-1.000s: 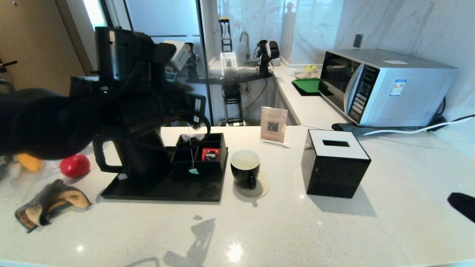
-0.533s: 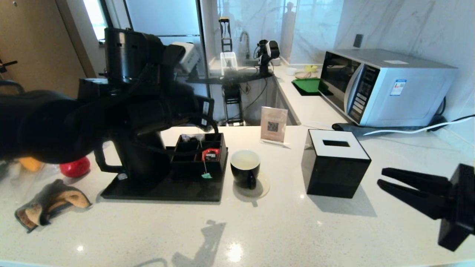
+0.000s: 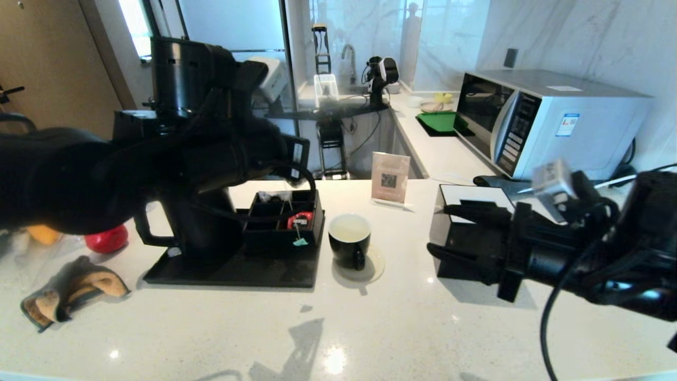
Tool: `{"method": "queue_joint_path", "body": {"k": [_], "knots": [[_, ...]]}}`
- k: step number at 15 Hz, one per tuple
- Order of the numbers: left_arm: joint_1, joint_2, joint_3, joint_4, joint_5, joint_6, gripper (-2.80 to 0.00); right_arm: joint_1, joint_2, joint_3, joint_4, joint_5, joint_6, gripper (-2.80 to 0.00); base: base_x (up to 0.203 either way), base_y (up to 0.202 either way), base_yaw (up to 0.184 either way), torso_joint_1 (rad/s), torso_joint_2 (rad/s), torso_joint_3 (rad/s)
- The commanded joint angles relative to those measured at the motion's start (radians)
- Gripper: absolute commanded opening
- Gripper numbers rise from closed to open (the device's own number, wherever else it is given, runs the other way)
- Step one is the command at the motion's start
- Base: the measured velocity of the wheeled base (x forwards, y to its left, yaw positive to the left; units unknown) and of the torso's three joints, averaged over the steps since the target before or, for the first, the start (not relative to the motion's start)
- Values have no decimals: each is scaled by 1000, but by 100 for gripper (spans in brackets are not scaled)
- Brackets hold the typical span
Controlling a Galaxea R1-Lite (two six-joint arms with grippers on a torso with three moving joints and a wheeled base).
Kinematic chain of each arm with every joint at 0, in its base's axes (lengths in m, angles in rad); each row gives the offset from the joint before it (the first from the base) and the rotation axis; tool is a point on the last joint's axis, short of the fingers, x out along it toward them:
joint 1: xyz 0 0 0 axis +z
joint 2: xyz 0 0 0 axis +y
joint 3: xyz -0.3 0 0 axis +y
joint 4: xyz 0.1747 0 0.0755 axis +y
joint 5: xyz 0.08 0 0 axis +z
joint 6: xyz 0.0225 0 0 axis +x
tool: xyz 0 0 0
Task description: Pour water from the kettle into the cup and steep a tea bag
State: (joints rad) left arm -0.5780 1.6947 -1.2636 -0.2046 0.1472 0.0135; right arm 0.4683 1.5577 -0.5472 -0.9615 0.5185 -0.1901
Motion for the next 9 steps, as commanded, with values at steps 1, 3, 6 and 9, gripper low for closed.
{"method": "queue_joint_path", "body": {"k": [1,3,6,9], "knots": [[-14,-1,0,-1,2,0,-280,42,166,-107,-17,3,3,0,0,0,0,0,0,0],[-21,-7,-4,-3,2,0,-280,75,241,-158,-55,4,16,0,0,0,0,0,0,0],[-25,-9,-27,-1,2,0,-280,132,349,-229,-163,3,86,0,0,0,0,0,0,0],[-31,-9,-45,-1,3,0,-280,174,422,-302,-197,-2,129,0,0,0,0,0,0,0]]}}
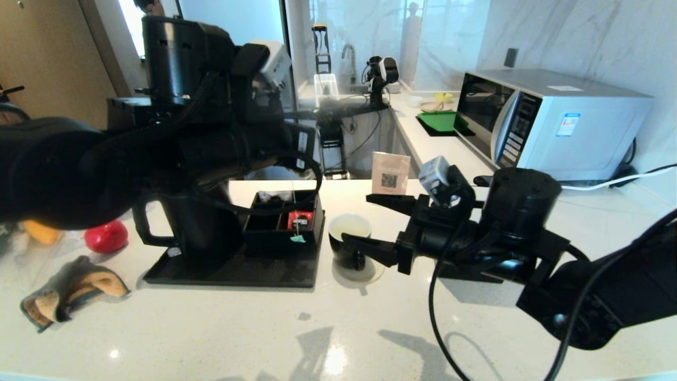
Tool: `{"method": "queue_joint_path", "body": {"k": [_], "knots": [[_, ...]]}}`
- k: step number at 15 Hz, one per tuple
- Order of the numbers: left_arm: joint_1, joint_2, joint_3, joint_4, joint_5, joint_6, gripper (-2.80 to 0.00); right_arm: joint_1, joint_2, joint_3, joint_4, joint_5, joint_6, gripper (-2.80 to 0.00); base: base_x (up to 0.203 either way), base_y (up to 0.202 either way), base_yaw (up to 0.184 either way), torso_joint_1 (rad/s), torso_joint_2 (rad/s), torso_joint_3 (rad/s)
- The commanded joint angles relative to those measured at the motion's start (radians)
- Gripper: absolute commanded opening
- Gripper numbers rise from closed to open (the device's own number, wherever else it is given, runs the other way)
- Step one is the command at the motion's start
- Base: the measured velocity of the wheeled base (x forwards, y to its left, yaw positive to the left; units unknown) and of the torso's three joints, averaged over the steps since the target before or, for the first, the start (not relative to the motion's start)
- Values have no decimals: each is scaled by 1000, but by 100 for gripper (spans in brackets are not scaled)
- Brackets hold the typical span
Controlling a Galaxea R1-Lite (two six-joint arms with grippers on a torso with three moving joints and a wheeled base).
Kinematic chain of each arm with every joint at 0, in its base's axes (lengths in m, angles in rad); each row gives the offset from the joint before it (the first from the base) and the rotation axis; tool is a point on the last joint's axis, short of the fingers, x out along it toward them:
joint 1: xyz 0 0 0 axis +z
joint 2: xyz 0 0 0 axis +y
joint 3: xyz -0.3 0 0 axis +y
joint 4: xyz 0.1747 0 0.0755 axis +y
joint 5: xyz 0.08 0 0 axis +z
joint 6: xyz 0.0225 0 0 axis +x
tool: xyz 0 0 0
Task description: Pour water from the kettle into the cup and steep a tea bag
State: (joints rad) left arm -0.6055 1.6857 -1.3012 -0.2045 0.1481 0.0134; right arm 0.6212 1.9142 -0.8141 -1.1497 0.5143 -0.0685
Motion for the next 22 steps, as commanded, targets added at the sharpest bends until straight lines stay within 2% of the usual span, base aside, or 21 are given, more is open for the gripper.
{"method": "queue_joint_path", "body": {"k": [1,5,15,22], "knots": [[-5,0,-14,0,2,0,-280,34,82,-55,-11,2,19,0,0,0,0,0,0,0],[-14,1,-40,4,2,0,-280,78,144,-134,-37,0,82,0,0,0,0,0,0,0],[-51,-8,-64,5,2,2,-280,101,242,-309,-39,2,177,0,0,0,0,0,0,0],[-86,-6,-66,7,24,3,-280,107,276,-355,-41,4,184,0,0,0,0,0,0,0]]}}
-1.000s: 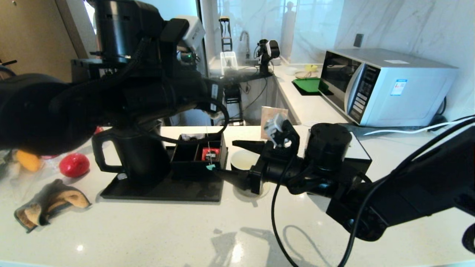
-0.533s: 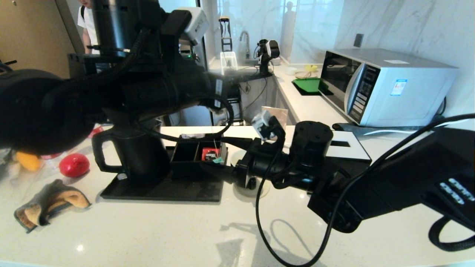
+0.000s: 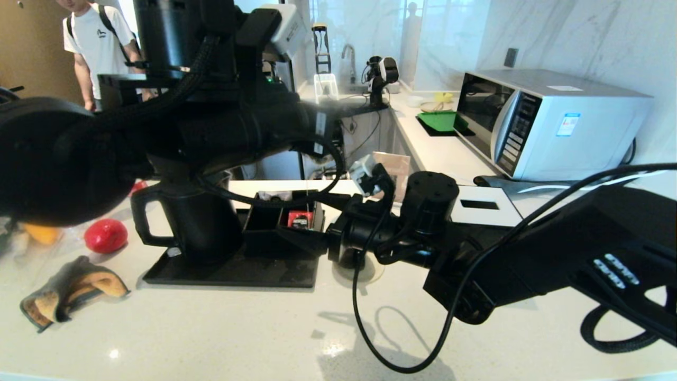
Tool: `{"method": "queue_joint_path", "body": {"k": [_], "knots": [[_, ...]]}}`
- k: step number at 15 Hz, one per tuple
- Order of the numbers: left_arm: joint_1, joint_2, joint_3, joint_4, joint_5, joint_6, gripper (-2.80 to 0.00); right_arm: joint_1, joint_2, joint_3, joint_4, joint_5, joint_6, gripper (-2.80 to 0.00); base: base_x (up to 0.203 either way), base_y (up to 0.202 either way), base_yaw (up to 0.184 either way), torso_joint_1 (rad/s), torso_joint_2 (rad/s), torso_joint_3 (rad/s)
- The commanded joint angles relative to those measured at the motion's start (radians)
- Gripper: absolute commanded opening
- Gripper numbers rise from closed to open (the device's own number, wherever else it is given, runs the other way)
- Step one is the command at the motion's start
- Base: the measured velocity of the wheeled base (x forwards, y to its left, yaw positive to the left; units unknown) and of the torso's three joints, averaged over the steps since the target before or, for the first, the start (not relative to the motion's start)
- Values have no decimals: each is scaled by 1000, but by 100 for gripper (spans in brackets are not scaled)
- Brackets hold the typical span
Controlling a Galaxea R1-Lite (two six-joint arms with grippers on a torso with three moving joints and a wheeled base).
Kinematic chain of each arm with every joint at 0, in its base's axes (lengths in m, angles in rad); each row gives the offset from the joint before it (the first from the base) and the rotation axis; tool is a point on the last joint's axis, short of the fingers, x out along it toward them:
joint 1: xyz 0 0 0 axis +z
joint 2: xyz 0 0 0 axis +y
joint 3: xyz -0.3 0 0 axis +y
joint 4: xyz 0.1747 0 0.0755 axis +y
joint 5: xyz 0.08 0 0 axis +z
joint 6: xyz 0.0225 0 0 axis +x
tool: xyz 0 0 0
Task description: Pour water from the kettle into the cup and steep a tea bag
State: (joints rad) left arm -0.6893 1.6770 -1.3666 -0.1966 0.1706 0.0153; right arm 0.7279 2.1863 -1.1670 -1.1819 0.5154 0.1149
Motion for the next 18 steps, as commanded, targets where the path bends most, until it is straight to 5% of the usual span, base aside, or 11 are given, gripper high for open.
{"method": "queue_joint_path", "body": {"k": [1,9,10,18], "knots": [[-3,3,-2,-3,1,1,-280,1,4,-2,-8,3,2,0,0,0,0,0,0,0],[-3,1,-23,0,2,3,-280,1,6,7,-12,3,9,0,0,0,0,0,0,0],[-4,1,-23,0,1,3,-280,1,6,6,-12,3,11,-280,0,0,0,0,0,0],[-4,3,-34,0,1,3,-280,-1,3,9,-25,2,35,-280,0,0,0,0,0,0]]}}
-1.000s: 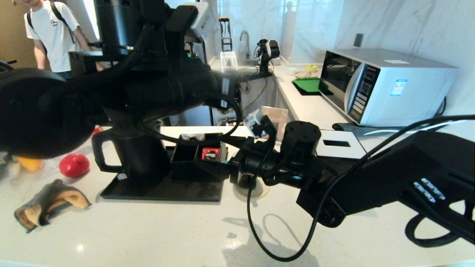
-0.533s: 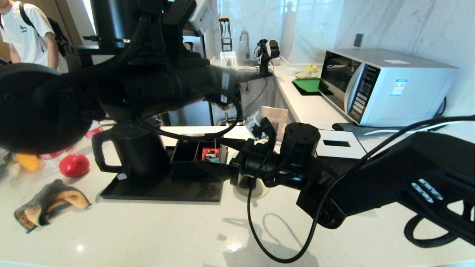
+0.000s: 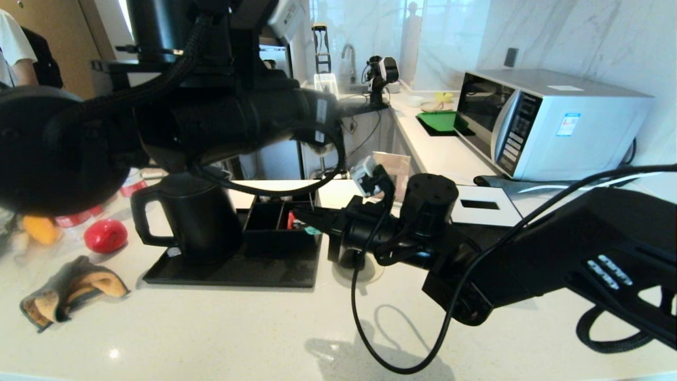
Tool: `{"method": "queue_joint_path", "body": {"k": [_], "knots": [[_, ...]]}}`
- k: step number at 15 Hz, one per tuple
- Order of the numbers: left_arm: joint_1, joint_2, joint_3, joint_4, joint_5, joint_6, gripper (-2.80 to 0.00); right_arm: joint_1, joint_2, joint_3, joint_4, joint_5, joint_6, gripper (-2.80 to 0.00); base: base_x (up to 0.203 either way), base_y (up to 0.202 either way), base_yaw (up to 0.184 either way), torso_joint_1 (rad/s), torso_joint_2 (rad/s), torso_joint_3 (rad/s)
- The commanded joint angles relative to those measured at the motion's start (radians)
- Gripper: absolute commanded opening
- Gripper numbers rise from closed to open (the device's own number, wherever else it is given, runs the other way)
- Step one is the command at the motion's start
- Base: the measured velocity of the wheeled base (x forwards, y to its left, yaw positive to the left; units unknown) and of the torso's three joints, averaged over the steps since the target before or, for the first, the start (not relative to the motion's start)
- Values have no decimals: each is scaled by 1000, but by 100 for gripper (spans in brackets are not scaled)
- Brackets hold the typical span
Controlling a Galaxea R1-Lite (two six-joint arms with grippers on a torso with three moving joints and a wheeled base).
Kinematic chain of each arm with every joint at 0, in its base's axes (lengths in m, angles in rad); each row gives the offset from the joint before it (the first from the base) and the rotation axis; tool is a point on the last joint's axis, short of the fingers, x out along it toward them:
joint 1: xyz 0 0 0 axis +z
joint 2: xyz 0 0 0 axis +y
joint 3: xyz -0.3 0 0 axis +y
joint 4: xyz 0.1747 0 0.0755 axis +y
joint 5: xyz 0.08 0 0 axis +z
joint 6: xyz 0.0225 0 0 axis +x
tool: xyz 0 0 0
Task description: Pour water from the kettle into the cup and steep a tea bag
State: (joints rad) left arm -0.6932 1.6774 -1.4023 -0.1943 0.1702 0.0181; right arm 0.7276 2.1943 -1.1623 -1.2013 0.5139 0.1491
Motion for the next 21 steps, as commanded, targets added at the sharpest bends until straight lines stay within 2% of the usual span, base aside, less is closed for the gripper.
{"method": "queue_joint_path", "body": {"k": [1,6,10,13,17,21], "knots": [[0,2,5,-2,2,0,-280,-1,-7,4,-8,3,1,-280,0,0,0,0,0,0],[-2,-3,6,-4,2,-1,-280,-7,-10,3,-6,0,0,-280,0,0,0,0,0,0],[-3,-30,26,-3,2,-1,-280,-29,-11,-1,0,-71,0,-280,0,0,0,0,0,0],[-15,-60,58,-3,3,-1,-280,-58,-13,-10,1,-84,-2,-280,0,0,0,0,0,0],[-61,-85,109,-4,32,-1,-280,-83,-11,-86,21,-88,-1,-280,0,0,0,0,0,0],[-63,-84,132,-7,35,-3,-280,-101,-11,-163,61,-89,-2,-280,0,0,0,0,0,0]]}}
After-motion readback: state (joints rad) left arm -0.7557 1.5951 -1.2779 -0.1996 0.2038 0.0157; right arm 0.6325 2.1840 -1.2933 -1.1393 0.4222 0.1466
